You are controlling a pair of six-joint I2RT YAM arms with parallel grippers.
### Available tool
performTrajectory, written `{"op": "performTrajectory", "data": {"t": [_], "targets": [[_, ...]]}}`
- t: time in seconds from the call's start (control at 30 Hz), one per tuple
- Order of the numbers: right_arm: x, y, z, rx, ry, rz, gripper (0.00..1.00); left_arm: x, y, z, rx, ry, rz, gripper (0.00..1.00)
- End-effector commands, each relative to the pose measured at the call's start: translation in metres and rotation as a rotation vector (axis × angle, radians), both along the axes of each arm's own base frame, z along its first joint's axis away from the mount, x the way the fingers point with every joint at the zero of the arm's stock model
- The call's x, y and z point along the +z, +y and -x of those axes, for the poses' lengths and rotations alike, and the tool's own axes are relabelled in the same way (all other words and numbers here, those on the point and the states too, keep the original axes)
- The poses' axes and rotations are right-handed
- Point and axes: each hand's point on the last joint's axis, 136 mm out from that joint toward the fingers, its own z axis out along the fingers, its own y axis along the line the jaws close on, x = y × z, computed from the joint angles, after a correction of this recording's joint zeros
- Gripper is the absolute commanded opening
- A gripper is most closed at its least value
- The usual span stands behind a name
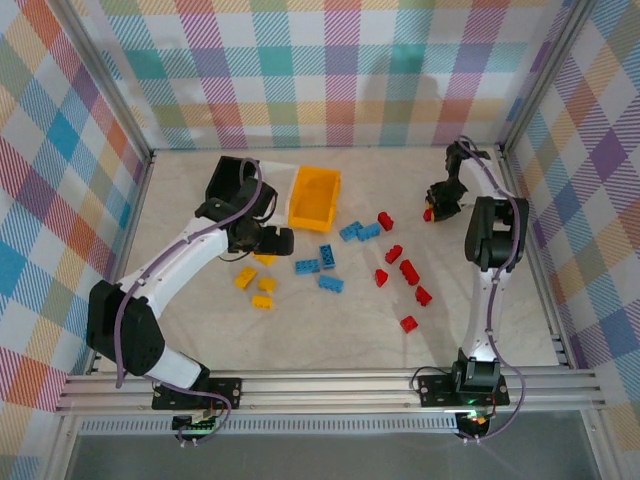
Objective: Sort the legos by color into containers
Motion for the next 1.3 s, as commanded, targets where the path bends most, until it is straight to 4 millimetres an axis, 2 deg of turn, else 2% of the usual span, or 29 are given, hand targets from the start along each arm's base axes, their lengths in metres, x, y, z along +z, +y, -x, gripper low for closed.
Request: {"op": "performTrajectory", "data": {"t": [0.0, 0.07, 0.13, 0.2, 0.23, 0.3, 0.4, 0.5, 0.57, 0.67, 0.77, 1.0, 1.17, 1.27], "targets": [[0.034, 0.011, 0.005, 0.096, -0.095, -0.042, 0.22, 0.005, 0.007, 0.000, 0.031, -0.026, 0.006, 0.96], [0.053, 0.025, 0.007, 0.189, -0.171, -0.055, 0.23, 0.004, 0.006, 0.000, 0.041, -0.020, 0.024, 0.96], [0.079, 0.048, 0.003, 0.314, -0.297, -0.066, 0.23, 0.004, 0.004, 0.001, 0.053, -0.018, 0.052, 0.96], [0.112, 0.085, 0.002, 0.480, -0.426, -0.106, 0.25, 0.002, 0.004, 0.002, 0.073, -0.011, 0.089, 0.97], [0.123, 0.098, 0.004, 0.534, -0.458, -0.121, 0.25, 0.001, 0.003, 0.003, 0.082, -0.006, 0.109, 0.97], [0.152, 0.143, 0.009, 0.689, -0.555, -0.188, 0.26, -0.001, 0.005, 0.005, 0.114, 0.006, 0.157, 0.97], [0.179, 0.208, 0.025, 0.891, -0.626, -0.257, 0.26, 0.000, 0.009, 0.007, 0.164, 0.011, 0.227, 0.97], [0.183, 0.261, 0.041, 1.035, -0.633, -0.278, 0.26, 0.003, 0.013, 0.013, 0.188, 0.013, 0.296, 0.97], [0.175, 0.291, 0.047, 1.104, -0.616, -0.279, 0.26, 0.003, 0.015, 0.019, 0.192, 0.025, 0.321, 0.97], [0.160, 0.323, 0.047, 1.166, -0.588, -0.265, 0.26, 0.001, 0.022, 0.034, 0.195, 0.043, 0.311, 0.97], [0.136, 0.334, 0.035, 1.174, -0.541, -0.203, 0.26, 0.001, 0.032, 0.049, 0.208, 0.043, 0.300, 0.97], [0.085, 0.329, 0.009, 1.145, -0.477, -0.095, 0.26, -0.004, 0.052, 0.079, 0.241, 0.063, 0.283, 0.98], [0.062, 0.328, 0.007, 1.140, -0.435, -0.087, 0.30, -0.005, 0.060, 0.090, 0.254, 0.068, 0.272, 0.98], [0.058, 0.329, 0.006, 1.132, -0.434, -0.091, 0.36, -0.004, 0.063, 0.092, 0.256, 0.063, 0.269, 0.98]]}}
